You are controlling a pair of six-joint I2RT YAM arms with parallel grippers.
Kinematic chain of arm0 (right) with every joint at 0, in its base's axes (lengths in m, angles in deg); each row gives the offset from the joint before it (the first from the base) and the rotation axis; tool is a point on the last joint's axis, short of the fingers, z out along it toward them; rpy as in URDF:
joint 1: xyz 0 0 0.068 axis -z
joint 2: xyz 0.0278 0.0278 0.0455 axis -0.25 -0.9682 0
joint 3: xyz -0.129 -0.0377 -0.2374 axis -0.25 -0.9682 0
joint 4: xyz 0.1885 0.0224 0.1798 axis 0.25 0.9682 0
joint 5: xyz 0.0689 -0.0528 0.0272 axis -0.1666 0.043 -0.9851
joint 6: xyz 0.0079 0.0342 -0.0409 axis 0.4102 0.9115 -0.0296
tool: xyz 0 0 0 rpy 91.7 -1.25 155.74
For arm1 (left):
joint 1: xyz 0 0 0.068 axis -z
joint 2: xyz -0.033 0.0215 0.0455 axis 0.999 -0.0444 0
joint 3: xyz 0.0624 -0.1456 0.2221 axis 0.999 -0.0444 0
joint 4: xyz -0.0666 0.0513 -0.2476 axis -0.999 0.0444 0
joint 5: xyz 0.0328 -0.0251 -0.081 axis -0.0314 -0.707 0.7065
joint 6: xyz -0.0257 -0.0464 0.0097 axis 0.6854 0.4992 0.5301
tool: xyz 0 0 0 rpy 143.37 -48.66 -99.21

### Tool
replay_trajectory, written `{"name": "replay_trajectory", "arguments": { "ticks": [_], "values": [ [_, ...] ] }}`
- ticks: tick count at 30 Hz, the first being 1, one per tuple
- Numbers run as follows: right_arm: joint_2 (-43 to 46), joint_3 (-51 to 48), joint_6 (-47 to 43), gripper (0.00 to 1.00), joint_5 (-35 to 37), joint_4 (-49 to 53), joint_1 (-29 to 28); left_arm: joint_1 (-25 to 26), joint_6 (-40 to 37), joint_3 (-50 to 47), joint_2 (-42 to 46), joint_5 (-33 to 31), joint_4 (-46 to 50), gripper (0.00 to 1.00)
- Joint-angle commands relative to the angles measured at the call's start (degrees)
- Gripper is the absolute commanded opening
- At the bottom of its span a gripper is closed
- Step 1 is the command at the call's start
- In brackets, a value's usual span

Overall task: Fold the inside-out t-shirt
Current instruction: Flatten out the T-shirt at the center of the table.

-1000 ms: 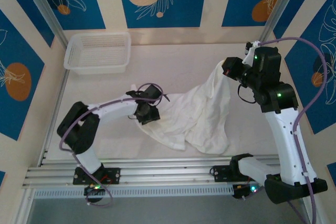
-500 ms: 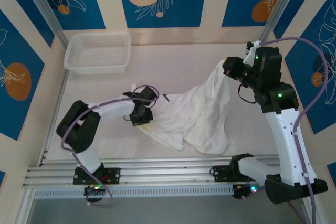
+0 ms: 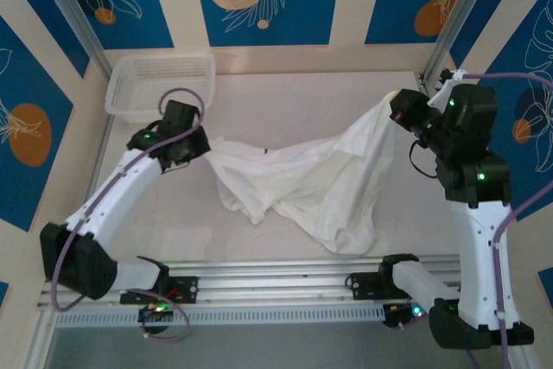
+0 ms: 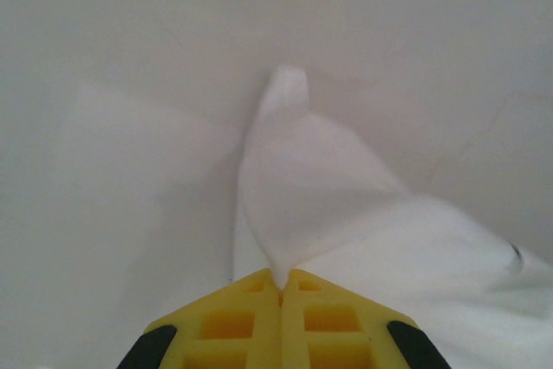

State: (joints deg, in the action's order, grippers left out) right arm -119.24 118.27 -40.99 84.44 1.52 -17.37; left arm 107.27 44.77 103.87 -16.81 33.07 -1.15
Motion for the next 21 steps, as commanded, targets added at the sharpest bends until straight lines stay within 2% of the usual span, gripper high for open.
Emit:
{"name": "replay_trajectory", "arguments": {
  "ticks": [1,5,9,13,14,15,18,21],
  "values": [
    [2.07,-1.48,-0.18,0.0,1.22,-2.3,1.03,-2.77,-4.94,0.5,3.48,-1.35,1.62,0.0],
    [2.01,-3.58,1.68,0.0,-0.76,-0.91,4.12,-7.15,-5.34,-0.06,5.13,2.29,2.26,0.0],
    [1.63,-4.19,3.58,0.0,-1.42,0.55,10.17,-12.93,-5.38,-0.95,4.79,9.18,0.78,0.0],
    [-1.36,-8.16,4.56,0.0,-11.21,-1.38,11.71,-12.76,-1.96,-3.76,-1.14,21.74,-6.54,0.0],
    [-2.25,-9.32,5.32,0.0,-12.34,-1.39,11.69,-12.13,-0.58,-4.32,-2.85,23.04,-8.44,0.0],
    [-3.07,-10.68,6.28,0.0,-12.89,-1.6,11.72,-11.02,-0.12,-4.33,-4.81,23.18,-10.35,0.0],
    [-4.34,-13.34,7.89,0.0,-10.29,-1.58,12.39,-8.63,0.01,-1.25,-10.33,17.29,-11.64,0.0],
    [-5.41,-14.32,9.53,0.0,-9.05,-0.24,17.17,-8.1,0.12,3.04,-15.08,12.53,-11.81,0.02]
  ]
}}
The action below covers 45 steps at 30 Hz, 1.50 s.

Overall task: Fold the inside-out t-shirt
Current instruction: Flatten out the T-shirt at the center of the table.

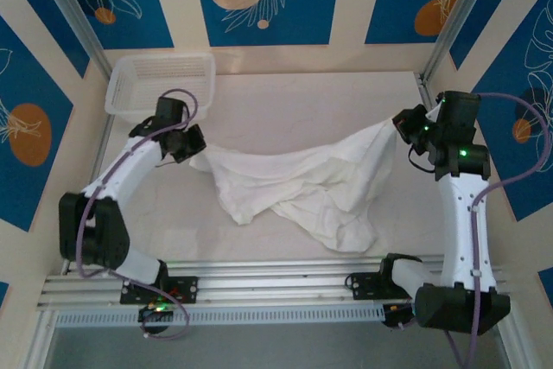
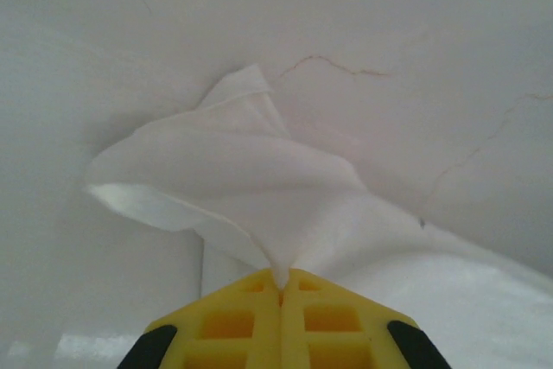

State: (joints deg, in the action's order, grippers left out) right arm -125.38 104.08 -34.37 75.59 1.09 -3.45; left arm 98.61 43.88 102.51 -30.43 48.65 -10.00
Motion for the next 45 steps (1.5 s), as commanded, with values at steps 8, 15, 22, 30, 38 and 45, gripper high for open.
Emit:
{"name": "replay_trajectory", "arguments": {
  "ticks": [8,15,22,30,38,45],
  "values": [
    [-0.02,-1.82,5.37,0.0,-11.02,0.12,10.8,2.67,-1.51,10.33,-0.65,-11.21,5.41,0.38],
    [2.85,-2.56,4.36,0.0,-9.53,-1.38,7.43,17.93,1.5,1.43,6.63,-17.64,17.38,0.29],
    [1.6,-0.07,1.52,0.0,-6.34,-1.19,1.82,25.07,-0.84,-2.98,-1.02,-16.96,15.18,0.27],
    [1.61,0.91,0.18,0.0,-5.03,0.03,0.05,25.96,-7.31,4.82,-14.5,-20.47,14.56,0.39],
    [1.83,1.21,-0.06,0.0,-4.66,0.2,-0.22,25.64,-9.69,4.0,-19.25,-16.46,10.13,0.41],
    [1.67,2.27,-0.21,0.0,-2.72,0.96,-0.39,23.72,-9.61,0.67,-15.6,-21.06,11.24,0.24]
  ]
}}
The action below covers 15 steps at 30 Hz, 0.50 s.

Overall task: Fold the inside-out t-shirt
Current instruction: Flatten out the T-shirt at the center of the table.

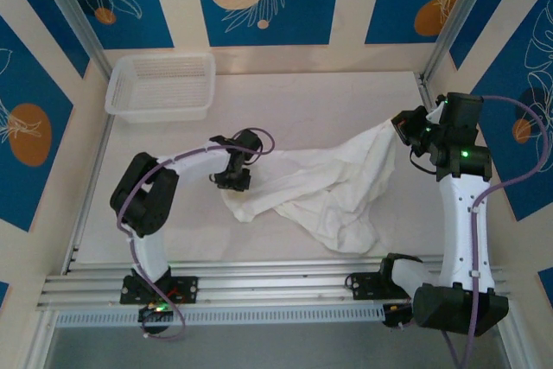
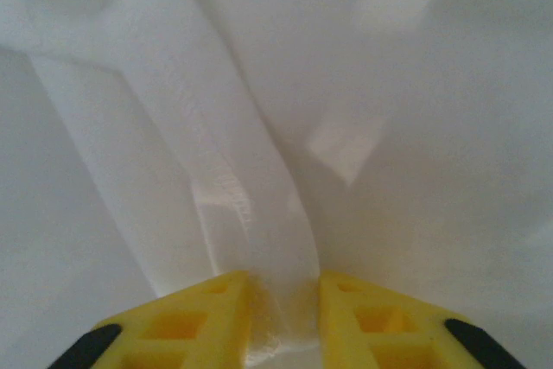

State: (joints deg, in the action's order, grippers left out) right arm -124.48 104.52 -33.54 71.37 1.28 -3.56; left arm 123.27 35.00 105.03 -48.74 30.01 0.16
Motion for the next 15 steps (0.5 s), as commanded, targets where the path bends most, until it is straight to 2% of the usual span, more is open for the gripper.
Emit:
{"name": "replay_trajectory", "arguments": {
  "ticks": [1,10,15],
  "values": [
    [0.86,1.7,-0.89,0.0,2.3,0.86,-0.28,-1.32,-0.82,-2.55,3.72,-2.85,0.95,0.22],
    [1.45,3.5,-0.1,0.0,9.36,4.36,0.56,-7.42,-1.23,-8.75,12.92,-4.61,-0.81,0.03],
    [1.81,3.66,1.18,0.0,7.02,4.1,3.23,-11.5,-1.54,-12.65,17.11,-5.2,-2.84,0.01]
  ]
}}
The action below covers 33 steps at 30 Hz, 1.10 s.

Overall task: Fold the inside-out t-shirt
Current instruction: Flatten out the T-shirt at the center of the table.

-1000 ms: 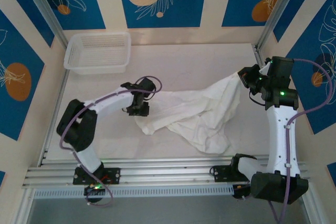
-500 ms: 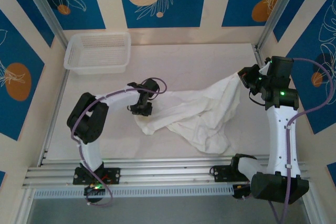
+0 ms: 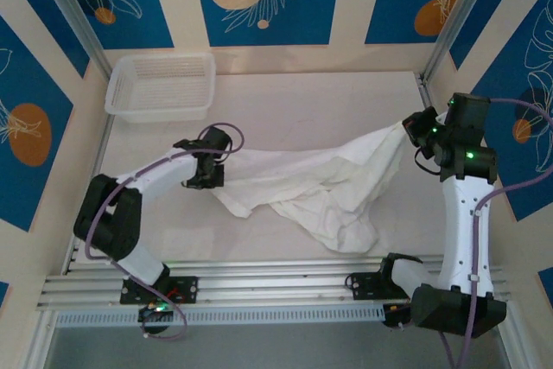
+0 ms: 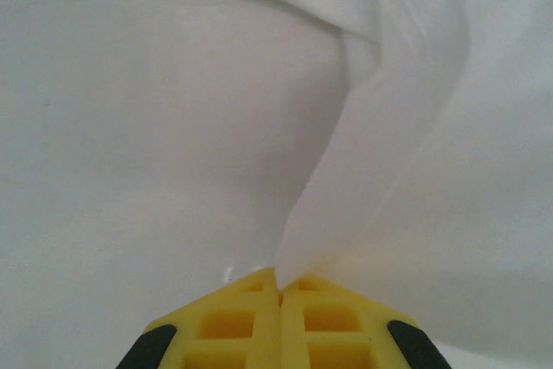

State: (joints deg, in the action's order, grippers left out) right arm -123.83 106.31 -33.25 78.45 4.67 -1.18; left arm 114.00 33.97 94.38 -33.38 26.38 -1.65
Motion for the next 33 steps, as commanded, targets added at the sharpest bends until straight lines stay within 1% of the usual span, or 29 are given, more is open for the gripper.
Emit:
{"name": "replay_trajectory", "arguments": {
  "ticks": [1,3,6,7,9,12,15,18,19,21,23,25,29,33],
  "values": [
    [1.15,1.73,1.04,0.0,-0.97,0.37,0.81,-3.38,-0.43,-2.82,2.17,-0.27,-1.73,0.01],
    [1.01,1.13,1.34,0.0,-2.83,-0.41,0.48,-5.61,0.29,-4.33,2.82,2.69,-3.26,0.04],
    [0.64,0.58,1.52,0.0,-3.36,-0.71,-0.57,-7.16,2.02,-5.81,3.42,8.47,-4.87,0.19],
    [0.57,0.49,1.52,0.0,-3.36,-0.71,-0.86,-7.28,2.5,-6.06,3.62,10.08,-4.9,0.22],
    [0.4,0.56,1.39,0.0,-3.14,-0.84,-1.13,-7.34,3.68,-7.06,4.55,12.23,-4.8,0.24],
    [0.35,0.72,1.19,0.0,-2.48,-0.81,-1.17,-8.38,5.7,-9.12,6.31,11.83,-3.01,0.26],
    [0.11,0.75,1.01,0.0,-2.48,-1.14,-1.26,-9.0,7.06,-10.6,8.1,13.94,-1.76,0.26],
    [-0.39,0.91,0.93,0.0,-3.0,-1.09,-1.43,-8.95,10.04,-12.34,11.31,22.38,-3.12,0.27],
    [-0.43,0.83,0.91,0.0,-3.01,-1.19,-1.54,-8.82,11.45,-12.95,12.65,25.45,-3.88,0.29],
    [-0.35,0.67,0.91,0.0,-3.01,-1.39,-1.99,-8.57,13.82,-13.66,14.36,29.12,-4.86,0.35],
    [-0.29,0.28,1.03,0.0,-2.87,-1.86,-2.51,-8.11,14.71,-13.45,15.19,29.86,-4.84,0.39],
    [-0.35,-0.1,1.23,0.0,-2.64,-2.21,-3.05,-7.17,14.88,-13.32,15.26,29.89,-5.37,0.42],
    [-0.53,0.03,1.17,0.0,-2.65,-2.23,-3.45,-5.96,14.86,-12.76,12.21,28.04,-4.51,0.42],
    [-0.28,0.58,0.8,0.0,-2.13,-1.72,-3.54,-5.72,16.26,-13.13,9.23,22.9,-2.32,0.4]
  ]
}}
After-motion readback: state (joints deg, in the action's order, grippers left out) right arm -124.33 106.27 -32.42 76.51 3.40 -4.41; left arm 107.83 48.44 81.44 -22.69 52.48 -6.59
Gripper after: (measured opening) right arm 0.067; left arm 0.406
